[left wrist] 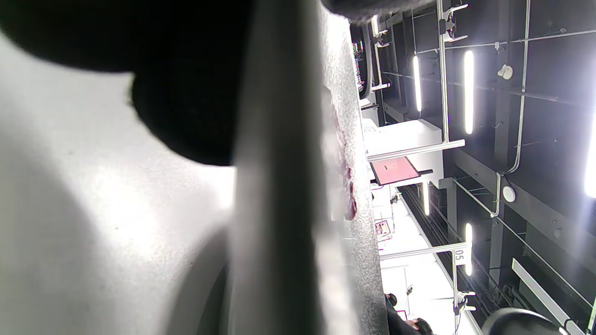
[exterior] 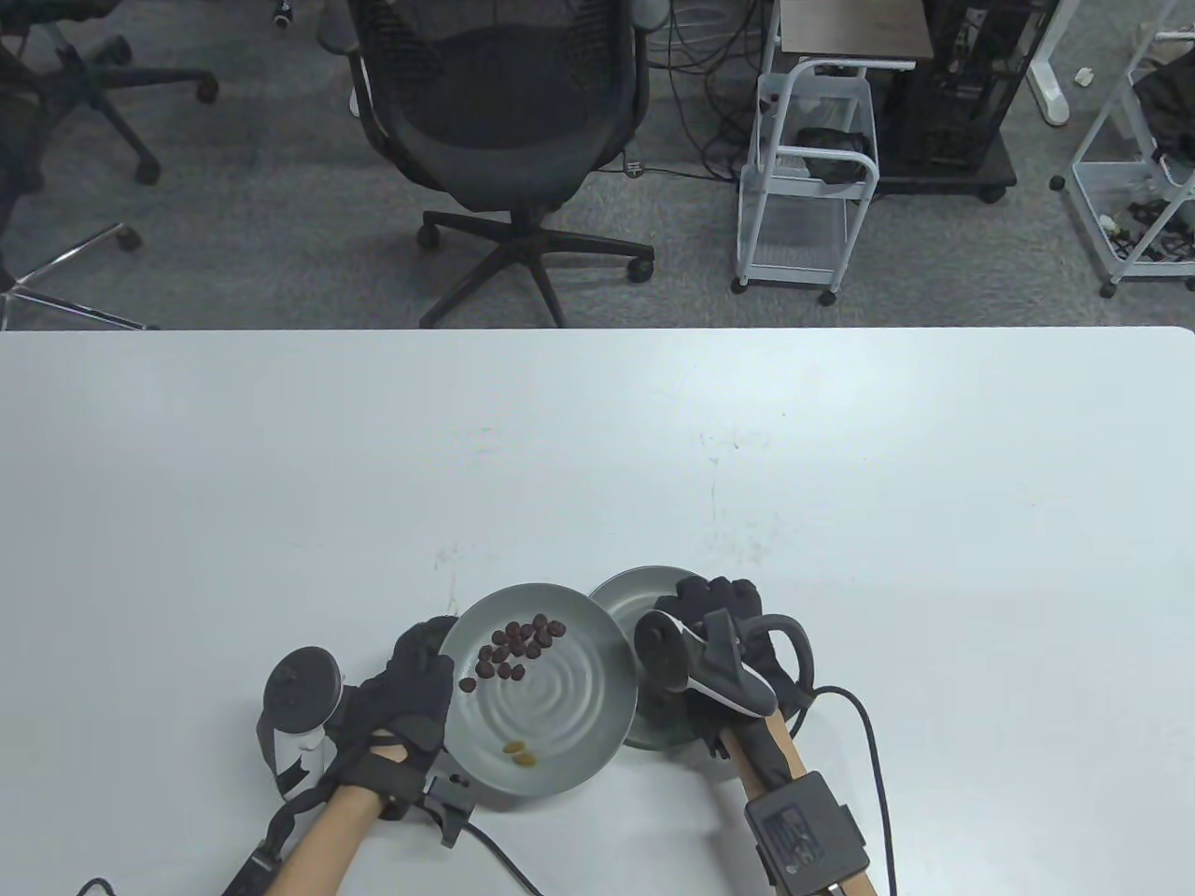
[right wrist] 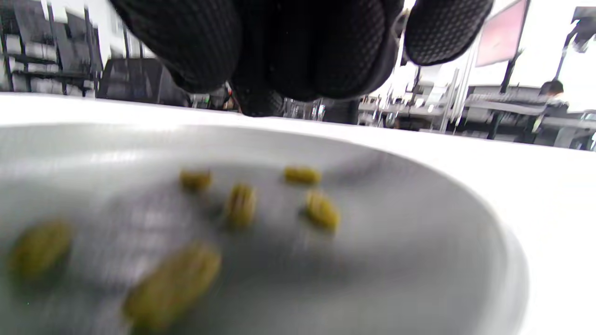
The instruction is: Pick raisins with hand pinch into plate
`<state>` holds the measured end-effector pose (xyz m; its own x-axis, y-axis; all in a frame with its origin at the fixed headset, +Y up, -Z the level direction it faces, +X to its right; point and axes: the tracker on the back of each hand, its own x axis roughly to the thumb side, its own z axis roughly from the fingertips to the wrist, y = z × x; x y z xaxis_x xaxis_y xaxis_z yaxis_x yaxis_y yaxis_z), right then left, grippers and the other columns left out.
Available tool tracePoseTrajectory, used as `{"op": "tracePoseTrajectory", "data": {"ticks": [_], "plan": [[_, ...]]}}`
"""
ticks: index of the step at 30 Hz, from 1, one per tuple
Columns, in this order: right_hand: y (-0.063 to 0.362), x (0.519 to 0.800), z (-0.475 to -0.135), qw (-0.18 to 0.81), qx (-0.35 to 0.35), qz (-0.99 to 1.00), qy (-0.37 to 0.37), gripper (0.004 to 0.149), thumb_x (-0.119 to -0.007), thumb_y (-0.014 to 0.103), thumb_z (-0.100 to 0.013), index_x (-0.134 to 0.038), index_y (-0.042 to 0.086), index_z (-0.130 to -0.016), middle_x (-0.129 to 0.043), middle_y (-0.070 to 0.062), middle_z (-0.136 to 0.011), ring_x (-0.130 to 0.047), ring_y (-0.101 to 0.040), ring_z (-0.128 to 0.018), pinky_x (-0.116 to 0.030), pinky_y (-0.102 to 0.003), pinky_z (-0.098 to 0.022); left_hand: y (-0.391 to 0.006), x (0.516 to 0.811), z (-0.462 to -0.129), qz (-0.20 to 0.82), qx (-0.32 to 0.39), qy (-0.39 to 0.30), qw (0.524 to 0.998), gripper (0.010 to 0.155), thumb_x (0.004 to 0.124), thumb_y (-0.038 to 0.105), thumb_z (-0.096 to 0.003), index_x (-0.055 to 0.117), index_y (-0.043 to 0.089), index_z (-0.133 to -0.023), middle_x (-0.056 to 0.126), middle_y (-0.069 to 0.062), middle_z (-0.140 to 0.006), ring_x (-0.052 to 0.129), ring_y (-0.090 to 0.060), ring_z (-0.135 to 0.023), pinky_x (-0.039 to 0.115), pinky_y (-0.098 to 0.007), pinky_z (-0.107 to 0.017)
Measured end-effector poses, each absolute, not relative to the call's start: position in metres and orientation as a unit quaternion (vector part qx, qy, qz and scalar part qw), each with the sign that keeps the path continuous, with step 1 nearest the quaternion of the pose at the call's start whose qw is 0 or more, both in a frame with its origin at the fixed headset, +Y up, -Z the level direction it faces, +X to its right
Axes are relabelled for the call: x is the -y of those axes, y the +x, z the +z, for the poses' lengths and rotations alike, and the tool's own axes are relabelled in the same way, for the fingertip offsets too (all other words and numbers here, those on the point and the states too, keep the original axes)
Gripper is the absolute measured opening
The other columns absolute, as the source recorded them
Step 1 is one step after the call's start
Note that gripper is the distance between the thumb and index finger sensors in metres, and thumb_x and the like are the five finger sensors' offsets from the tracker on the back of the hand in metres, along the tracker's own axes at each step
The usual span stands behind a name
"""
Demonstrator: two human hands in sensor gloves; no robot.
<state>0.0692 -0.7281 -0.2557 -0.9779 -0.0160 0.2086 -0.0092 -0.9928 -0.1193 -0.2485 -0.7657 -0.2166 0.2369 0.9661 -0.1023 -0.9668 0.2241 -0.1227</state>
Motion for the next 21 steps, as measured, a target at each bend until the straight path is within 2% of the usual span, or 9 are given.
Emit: {"op": "tracePoseTrajectory", "data": {"ticks": [4,9,11,15,17,21], "plan": [[0.065,0.698,-0.236,-0.022,-0.160,-0.982,-0.103,0.045,-0.076,0.043,-0.051,-0.085,0.018,-0.087,-0.085,-0.009,-0.079,-0.087,-0.031,-0.062,-0.065,-0.065,-0.066,-0.248,0.766,-0.217,0.616,0.001,-0.080,0.784,0.056,0.065,0.032,-0.0481,0.060,0.013,-0.100,0.090,-0.017,-0.075,0.104,-0.029,-0.026,0.090,-0.041,-0.016],[0.040,0.669,-0.198,-0.064,-0.227,-0.956,-0.173,0.047,-0.075,0.046,-0.051,-0.084,0.020,-0.089,-0.085,-0.008,-0.079,-0.087,-0.030,-0.061,-0.065,-0.064,-0.067,-0.247,0.767,-0.217,0.612,0.004,-0.081,0.787,0.056,0.065,0.033,-0.0482,0.059,0.013,-0.100,0.089,-0.017,-0.075,0.105,-0.029,-0.026,0.090,-0.041,-0.016],[0.024,0.665,-0.186,-0.081,-0.215,-0.947,-0.223,0.048,-0.075,0.046,-0.050,-0.085,0.020,-0.089,-0.086,-0.008,-0.077,-0.088,-0.030,-0.060,-0.064,-0.065,-0.068,-0.247,0.767,-0.217,0.611,0.005,-0.082,0.788,0.056,0.065,0.033,-0.0482,0.060,0.013,-0.100,0.089,-0.018,-0.075,0.105,-0.029,-0.026,0.090,-0.041,-0.016],[-0.008,0.667,-0.168,-0.080,-0.141,-0.936,-0.313,0.047,-0.077,0.047,-0.049,-0.086,0.020,-0.087,-0.087,-0.007,-0.077,-0.088,-0.030,-0.060,-0.064,-0.065,-0.068,-0.246,0.767,-0.217,0.609,0.006,-0.082,0.789,0.056,0.065,0.033,-0.0482,0.060,0.013,-0.100,0.089,-0.017,-0.075,0.105,-0.029,-0.026,0.090,-0.041,-0.016],[-0.020,0.673,-0.163,-0.068,-0.081,-0.935,-0.338,0.047,-0.079,0.047,-0.049,-0.087,0.020,-0.086,-0.087,-0.008,-0.077,-0.088,-0.030,-0.060,-0.063,-0.066,-0.068,-0.246,0.767,-0.217,0.609,0.006,-0.082,0.789,0.056,0.065,0.033,-0.0482,0.060,0.013,-0.100,0.090,-0.017,-0.075,0.105,-0.029,-0.026,0.090,-0.041,-0.016],[-0.030,0.683,-0.160,-0.021,-0.023,-0.941,-0.338,0.050,-0.079,0.049,-0.047,-0.087,0.018,-0.087,-0.086,-0.009,-0.078,-0.087,-0.031,-0.061,-0.062,-0.067,-0.068,-0.246,0.767,-0.217,0.609,0.006,-0.084,0.789,0.056,0.065,0.033,-0.0482,0.060,0.013,-0.100,0.090,-0.017,-0.075,0.105,-0.029,-0.026,0.090,-0.041,-0.016]]}}
